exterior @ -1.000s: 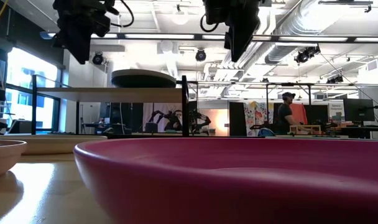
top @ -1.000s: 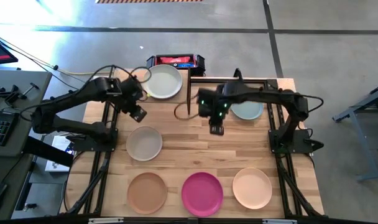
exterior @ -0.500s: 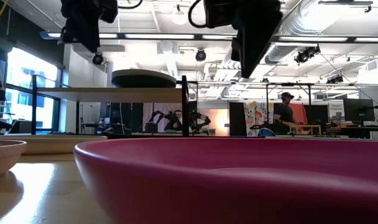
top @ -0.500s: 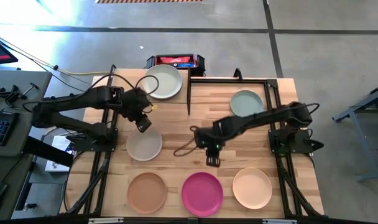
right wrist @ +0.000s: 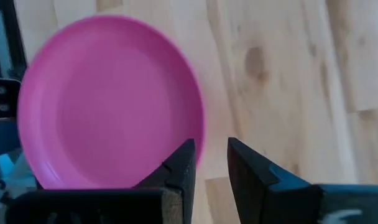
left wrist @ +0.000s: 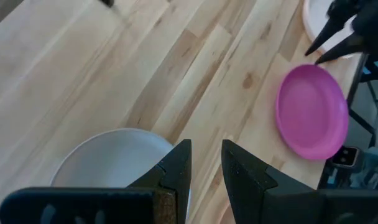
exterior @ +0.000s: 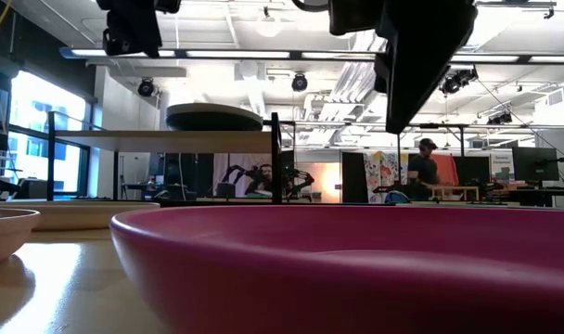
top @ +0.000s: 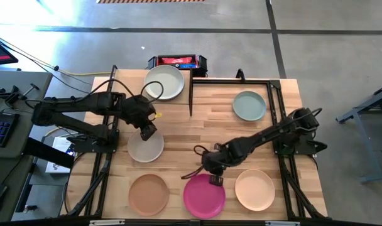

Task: Place and stack plates onto a shelf
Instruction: Stack the dark pink plate on the white plate on the shelf

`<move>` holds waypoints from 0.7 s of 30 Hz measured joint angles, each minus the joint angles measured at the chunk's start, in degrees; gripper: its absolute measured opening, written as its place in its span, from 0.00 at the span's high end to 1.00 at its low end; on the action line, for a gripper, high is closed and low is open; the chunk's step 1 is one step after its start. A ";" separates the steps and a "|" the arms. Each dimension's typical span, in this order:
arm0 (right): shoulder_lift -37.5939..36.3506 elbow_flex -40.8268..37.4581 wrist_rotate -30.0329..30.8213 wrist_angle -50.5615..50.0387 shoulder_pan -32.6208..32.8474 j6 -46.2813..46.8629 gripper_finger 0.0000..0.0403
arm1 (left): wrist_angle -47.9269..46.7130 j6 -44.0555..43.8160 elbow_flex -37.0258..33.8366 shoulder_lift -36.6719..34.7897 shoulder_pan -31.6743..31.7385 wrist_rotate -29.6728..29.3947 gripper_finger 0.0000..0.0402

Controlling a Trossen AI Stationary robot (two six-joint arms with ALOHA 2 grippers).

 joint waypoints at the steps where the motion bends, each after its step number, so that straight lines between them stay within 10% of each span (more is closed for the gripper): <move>1: 0.00 -0.60 0.05 1.30 0.47 0.55 0.82 | 0.34 -0.01 0.00 0.00 -0.10 0.01 0.81; 21: 0.00 -10.84 0.05 13.77 3.44 9.81 0.82 | 0.86 0.57 0.00 0.00 -0.35 -0.49 0.81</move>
